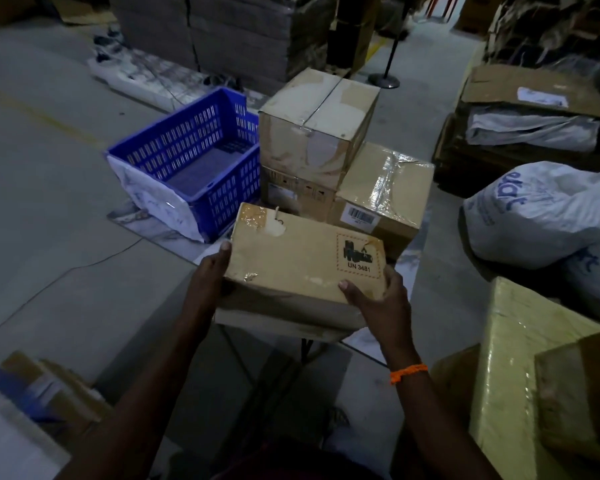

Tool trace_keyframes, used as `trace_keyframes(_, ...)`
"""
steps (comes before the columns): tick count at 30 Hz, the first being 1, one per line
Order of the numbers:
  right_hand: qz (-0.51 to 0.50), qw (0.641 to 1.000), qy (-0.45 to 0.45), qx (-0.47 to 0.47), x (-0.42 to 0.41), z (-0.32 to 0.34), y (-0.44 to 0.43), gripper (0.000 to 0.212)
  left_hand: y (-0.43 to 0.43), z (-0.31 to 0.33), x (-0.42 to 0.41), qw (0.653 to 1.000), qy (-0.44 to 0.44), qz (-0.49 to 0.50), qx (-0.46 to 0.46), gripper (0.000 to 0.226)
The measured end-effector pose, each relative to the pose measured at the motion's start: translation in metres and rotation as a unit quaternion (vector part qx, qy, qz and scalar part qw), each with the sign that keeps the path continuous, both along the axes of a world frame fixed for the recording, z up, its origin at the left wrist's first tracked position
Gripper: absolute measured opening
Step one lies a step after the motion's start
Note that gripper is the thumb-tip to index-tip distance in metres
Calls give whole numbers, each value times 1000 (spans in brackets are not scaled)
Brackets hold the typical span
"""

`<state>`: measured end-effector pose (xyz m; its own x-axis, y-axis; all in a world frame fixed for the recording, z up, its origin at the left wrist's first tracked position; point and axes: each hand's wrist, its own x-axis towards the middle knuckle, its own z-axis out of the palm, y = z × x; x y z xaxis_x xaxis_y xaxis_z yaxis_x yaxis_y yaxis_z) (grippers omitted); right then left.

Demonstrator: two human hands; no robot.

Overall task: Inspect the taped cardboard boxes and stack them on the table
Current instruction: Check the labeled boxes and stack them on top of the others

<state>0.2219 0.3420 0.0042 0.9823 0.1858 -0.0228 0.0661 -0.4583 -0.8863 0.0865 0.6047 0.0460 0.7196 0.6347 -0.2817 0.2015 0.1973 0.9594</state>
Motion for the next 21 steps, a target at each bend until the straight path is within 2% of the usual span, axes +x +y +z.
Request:
trace_keyframes(2, 18, 995, 55, 76, -2, 3, -3, 83, 0, 1, 1, 1000, 9, 6, -21, 30)
trace_keyframes(5, 18, 995, 53, 85, -8, 0, -5, 72, 3, -3, -1, 1000, 14, 6, -15, 33)
trace_keyframes(8, 8, 994, 54, 98, -13, -4, -6, 75, 9, -11, -6, 1000, 19, -9, -2, 41)
trace_keyframes(12, 2, 995, 44, 93, -9, 0, -10, 86, 9, -13, -6, 1000, 13, -24, 16, 26)
trace_keyframes(16, -12, 997, -3, 82, 3, 12, -20, 96, -2, -5, 2, 1000, -18, -22, 9, 27)
trace_keyframes(21, -8, 996, -33, 85, 10, 17, -46, 85, -15, -8, 9, 999, -25, 0, -35, 38)
